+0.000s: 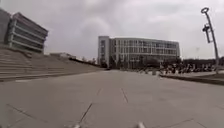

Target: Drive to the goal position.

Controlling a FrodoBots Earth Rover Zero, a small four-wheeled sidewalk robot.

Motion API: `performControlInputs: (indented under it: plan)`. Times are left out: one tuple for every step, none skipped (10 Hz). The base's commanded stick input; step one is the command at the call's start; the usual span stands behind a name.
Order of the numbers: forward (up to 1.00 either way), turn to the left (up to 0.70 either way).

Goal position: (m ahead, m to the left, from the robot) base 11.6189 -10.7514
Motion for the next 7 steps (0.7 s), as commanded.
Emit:
performControlInputs:
  plan:
    - [0.50,0.00]
    - [0.50,0.00]
    - [0.50,0.00]
    - [0.50,0.00]
    - [0.50,0.00]
    - [0.50,0.00]
    - [0.50,0.00]
